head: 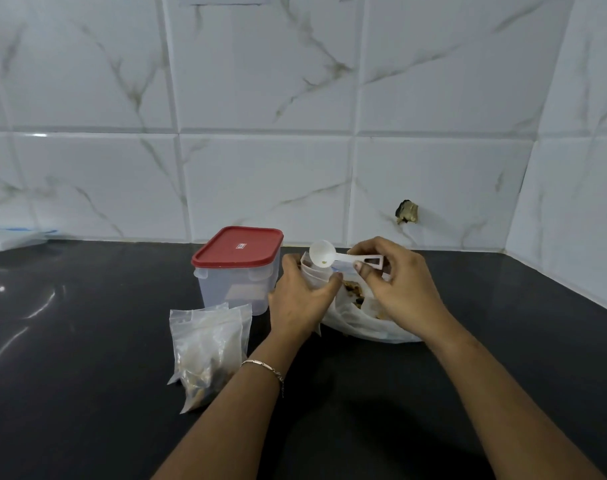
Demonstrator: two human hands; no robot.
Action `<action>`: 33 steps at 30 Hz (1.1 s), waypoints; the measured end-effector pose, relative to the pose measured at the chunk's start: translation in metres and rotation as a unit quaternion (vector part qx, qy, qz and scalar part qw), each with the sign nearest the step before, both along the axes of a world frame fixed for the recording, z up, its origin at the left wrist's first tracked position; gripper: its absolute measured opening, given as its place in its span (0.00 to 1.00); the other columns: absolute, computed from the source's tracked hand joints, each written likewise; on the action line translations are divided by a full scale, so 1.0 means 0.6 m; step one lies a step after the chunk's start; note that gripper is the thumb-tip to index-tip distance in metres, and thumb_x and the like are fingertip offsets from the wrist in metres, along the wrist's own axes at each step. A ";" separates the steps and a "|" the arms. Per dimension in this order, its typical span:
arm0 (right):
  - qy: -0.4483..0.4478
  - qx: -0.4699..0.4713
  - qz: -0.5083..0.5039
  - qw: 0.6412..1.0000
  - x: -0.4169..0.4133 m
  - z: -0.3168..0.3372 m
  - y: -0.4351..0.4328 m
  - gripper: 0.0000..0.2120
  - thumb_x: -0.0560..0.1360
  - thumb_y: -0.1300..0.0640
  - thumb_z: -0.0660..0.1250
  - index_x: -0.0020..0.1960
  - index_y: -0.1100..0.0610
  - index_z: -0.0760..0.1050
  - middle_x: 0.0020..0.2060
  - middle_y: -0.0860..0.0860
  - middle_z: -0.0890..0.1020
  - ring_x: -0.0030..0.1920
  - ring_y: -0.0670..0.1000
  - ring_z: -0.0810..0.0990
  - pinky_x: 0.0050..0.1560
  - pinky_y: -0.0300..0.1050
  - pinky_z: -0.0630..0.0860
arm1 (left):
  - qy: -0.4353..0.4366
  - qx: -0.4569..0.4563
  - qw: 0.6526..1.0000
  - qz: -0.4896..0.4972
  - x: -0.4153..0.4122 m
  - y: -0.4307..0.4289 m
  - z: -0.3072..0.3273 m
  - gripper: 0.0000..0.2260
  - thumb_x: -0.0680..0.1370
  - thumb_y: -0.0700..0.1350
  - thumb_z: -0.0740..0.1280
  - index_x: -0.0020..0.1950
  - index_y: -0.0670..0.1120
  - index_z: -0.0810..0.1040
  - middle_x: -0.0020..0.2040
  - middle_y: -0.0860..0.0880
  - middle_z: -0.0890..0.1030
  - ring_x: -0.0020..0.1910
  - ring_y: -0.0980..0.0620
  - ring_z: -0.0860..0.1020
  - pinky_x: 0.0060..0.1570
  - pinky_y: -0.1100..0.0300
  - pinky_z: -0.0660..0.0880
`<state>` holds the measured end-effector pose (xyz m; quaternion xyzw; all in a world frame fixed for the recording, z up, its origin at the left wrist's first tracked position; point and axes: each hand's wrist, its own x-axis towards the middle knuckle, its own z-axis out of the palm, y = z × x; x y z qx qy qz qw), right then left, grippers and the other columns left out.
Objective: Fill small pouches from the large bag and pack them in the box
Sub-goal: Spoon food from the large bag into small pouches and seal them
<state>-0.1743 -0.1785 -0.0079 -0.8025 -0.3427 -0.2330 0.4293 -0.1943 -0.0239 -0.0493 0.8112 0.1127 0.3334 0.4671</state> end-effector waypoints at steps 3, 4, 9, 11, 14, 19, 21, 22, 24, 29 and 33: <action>0.074 0.046 0.005 0.996 0.020 0.003 -0.017 0.07 0.77 0.59 0.68 0.49 0.47 0.79 0.44 0.41 0.81 0.41 0.37 0.78 0.38 0.31 0.72 | 0.021 0.008 1.000 -0.003 0.000 0.004 0.002 0.23 0.69 0.60 0.70 0.56 0.50 0.66 0.47 0.58 0.71 0.54 0.50 0.75 0.59 0.45 0.73; 0.066 0.028 -0.011 0.997 0.026 0.003 -0.024 0.08 0.77 0.60 0.67 0.48 0.47 0.78 0.43 0.41 0.80 0.40 0.36 0.77 0.38 0.33 0.70 | 0.023 0.015 1.000 -0.001 -0.001 0.005 0.002 0.21 0.71 0.59 0.70 0.56 0.50 0.67 0.47 0.58 0.71 0.52 0.51 0.75 0.59 0.45 0.73; 0.016 -0.162 -0.074 0.984 0.035 -0.001 -0.046 0.12 0.77 0.62 0.64 0.48 0.45 0.80 0.46 0.41 0.80 0.45 0.40 0.77 0.44 0.38 0.73 | 0.026 0.047 0.998 -0.018 -0.004 0.003 0.003 0.18 0.73 0.56 0.69 0.56 0.50 0.67 0.47 0.57 0.74 0.51 0.53 0.75 0.56 0.51 0.74; -0.019 -0.220 -0.106 0.970 0.036 -0.009 -0.038 0.12 0.77 0.61 0.65 0.49 0.45 0.81 0.47 0.42 0.81 0.47 0.44 0.77 0.47 0.42 0.76 | 0.046 0.084 0.995 -0.025 -0.004 0.003 0.002 0.19 0.73 0.58 0.68 0.57 0.50 0.68 0.48 0.56 0.74 0.50 0.53 0.75 0.57 0.50 0.73; -0.069 -0.297 -0.120 0.945 0.038 -0.024 -0.011 0.14 0.77 0.62 0.65 0.54 0.45 0.81 0.44 0.45 0.79 0.44 0.46 0.75 0.43 0.40 0.73 | 0.071 0.130 0.989 -0.020 -0.002 0.007 -0.001 0.20 0.73 0.58 0.67 0.58 0.48 0.68 0.48 0.55 0.75 0.49 0.52 0.76 0.54 0.51 0.75; -0.068 -0.355 -0.129 0.923 0.053 -0.052 0.032 0.13 0.76 0.64 0.61 0.57 0.55 0.78 0.51 0.55 0.81 0.50 0.56 0.80 0.50 0.49 0.76 | 0.077 0.072 0.994 0.003 -0.002 0.022 -0.003 0.17 0.74 0.54 0.68 0.56 0.45 0.71 0.47 0.53 0.74 0.48 0.52 0.74 0.44 0.59 0.68; -0.052 -0.348 -0.111 0.929 0.063 -0.066 0.036 0.14 0.76 0.65 0.61 0.58 0.56 0.78 0.52 0.56 0.81 0.52 0.58 0.80 0.50 0.51 0.76 | 0.086 0.048 0.995 0.008 -0.003 0.028 -0.005 0.15 0.74 0.53 0.68 0.55 0.46 0.71 0.48 0.52 0.74 0.48 0.52 0.73 0.46 0.60 0.67; -0.042 -0.349 -0.101 0.931 0.063 -0.069 0.035 0.14 0.76 0.65 0.61 0.59 0.56 0.78 0.52 0.56 0.81 0.52 0.58 0.80 0.51 0.51 0.77 | 0.088 0.037 0.995 0.008 -0.002 0.030 -0.007 0.14 0.74 0.52 0.68 0.54 0.46 0.70 0.49 0.52 0.75 0.49 0.52 0.74 0.46 0.60 0.67; -0.027 -0.345 -0.084 0.935 0.065 -0.073 0.034 0.15 0.76 0.64 0.61 0.60 0.55 0.78 0.53 0.55 0.81 0.54 0.58 0.79 0.53 0.52 0.77 | 0.091 0.025 0.995 0.008 0.000 0.034 -0.012 0.14 0.74 0.52 0.68 0.54 0.47 0.70 0.51 0.50 0.77 0.50 0.50 0.75 0.46 0.59 0.68; 0.007 -0.278 -0.023 0.960 0.052 -0.051 0.019 0.13 0.76 0.58 0.65 0.58 0.47 0.81 0.52 0.45 0.83 0.52 0.47 0.82 0.54 0.44 0.77 | 0.088 0.022 0.996 0.015 0.004 0.034 -0.015 0.15 0.74 0.52 0.68 0.54 0.47 0.69 0.51 0.47 0.78 0.50 0.49 0.76 0.46 0.59 0.68; 0.005 -0.264 -0.026 0.964 0.062 -0.051 -0.006 0.12 0.78 0.57 0.64 0.56 0.45 0.82 0.52 0.43 0.84 0.50 0.44 0.81 0.51 0.40 0.76 | 0.082 0.035 0.996 0.020 0.003 0.033 -0.017 0.16 0.73 0.52 0.69 0.54 0.44 0.70 0.50 0.47 0.77 0.49 0.49 0.75 0.45 0.59 0.68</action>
